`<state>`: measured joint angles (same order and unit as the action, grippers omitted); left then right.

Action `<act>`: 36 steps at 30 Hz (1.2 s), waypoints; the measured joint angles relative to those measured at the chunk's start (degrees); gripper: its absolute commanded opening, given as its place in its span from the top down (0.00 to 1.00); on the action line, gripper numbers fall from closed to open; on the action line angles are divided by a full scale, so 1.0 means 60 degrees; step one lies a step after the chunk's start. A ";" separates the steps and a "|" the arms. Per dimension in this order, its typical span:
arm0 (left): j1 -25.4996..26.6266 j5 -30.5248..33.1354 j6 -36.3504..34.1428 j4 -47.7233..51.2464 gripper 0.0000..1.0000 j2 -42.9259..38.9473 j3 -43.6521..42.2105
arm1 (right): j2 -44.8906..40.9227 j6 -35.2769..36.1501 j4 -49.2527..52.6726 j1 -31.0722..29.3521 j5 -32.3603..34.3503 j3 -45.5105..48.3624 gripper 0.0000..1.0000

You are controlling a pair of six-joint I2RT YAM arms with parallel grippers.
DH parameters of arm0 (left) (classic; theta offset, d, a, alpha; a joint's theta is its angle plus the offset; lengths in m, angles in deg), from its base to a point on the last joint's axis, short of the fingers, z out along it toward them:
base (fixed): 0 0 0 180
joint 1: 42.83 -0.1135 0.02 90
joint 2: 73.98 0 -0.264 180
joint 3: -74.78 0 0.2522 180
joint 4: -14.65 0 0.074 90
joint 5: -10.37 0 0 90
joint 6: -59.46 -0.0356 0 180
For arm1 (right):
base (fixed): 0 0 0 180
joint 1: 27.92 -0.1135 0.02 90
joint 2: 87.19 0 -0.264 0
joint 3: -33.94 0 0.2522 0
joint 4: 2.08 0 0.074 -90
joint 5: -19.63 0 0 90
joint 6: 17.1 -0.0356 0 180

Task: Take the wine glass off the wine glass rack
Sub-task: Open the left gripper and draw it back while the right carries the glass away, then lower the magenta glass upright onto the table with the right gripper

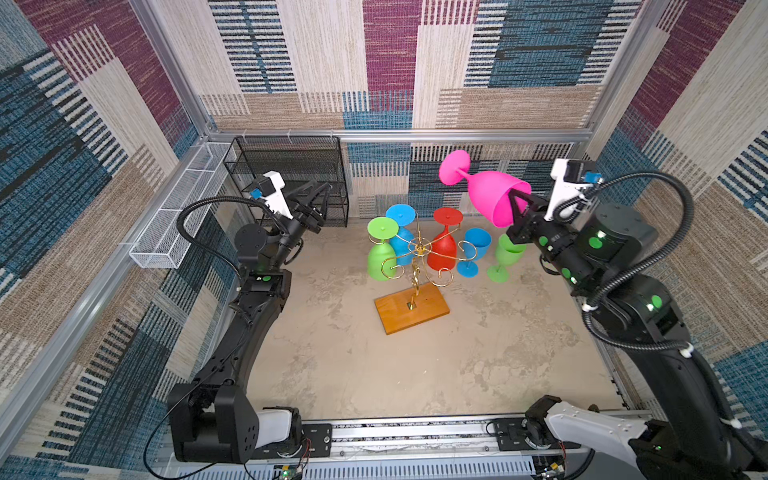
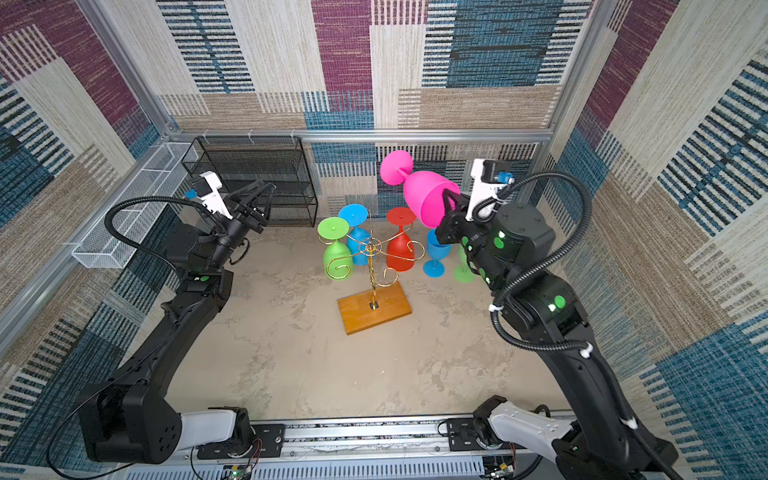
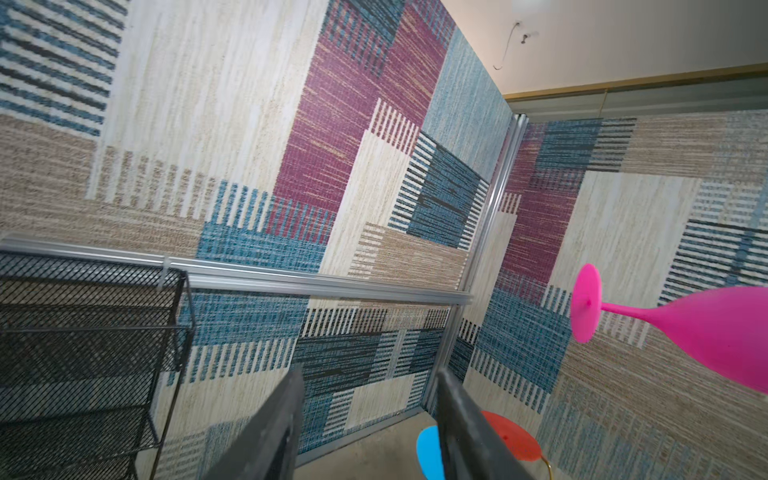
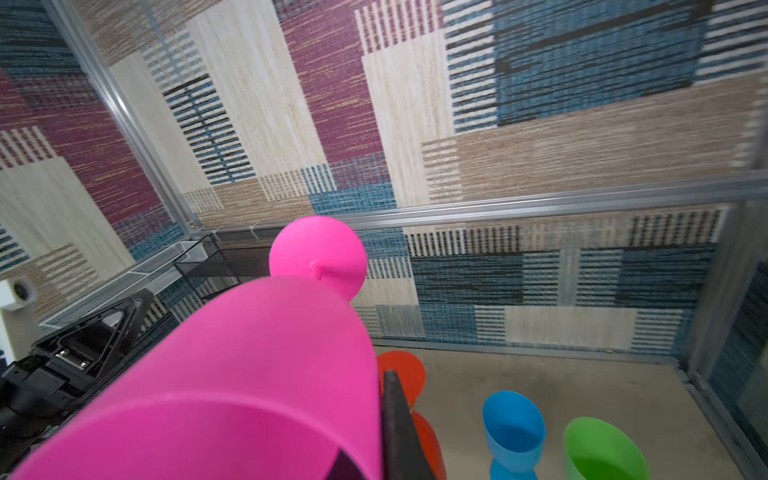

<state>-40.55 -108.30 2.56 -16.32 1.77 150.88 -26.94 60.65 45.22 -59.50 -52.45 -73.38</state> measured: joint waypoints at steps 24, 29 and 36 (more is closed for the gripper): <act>-0.0550 0.0725 -0.1078 0.6306 0.38 -0.0991 0.1679 | -0.0342 -0.3016 0.6255 0.0004 0.2339 0.2911 1.00; -0.0696 0.0758 -0.1078 0.6816 0.38 -0.1162 0.1610 | 0.0368 -0.2929 0.5752 0.0069 0.1781 0.3588 1.00; -0.0754 0.0798 -0.1082 0.7282 0.37 -0.1366 0.1457 | 0.1107 -0.2262 0.4473 0.0805 0.0758 0.4350 1.00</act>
<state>-45.07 -103.51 -3.93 27.37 -6.43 159.63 -20.30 47.07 72.06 -54.67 -47.91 -47.28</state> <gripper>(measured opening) 0.625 0.068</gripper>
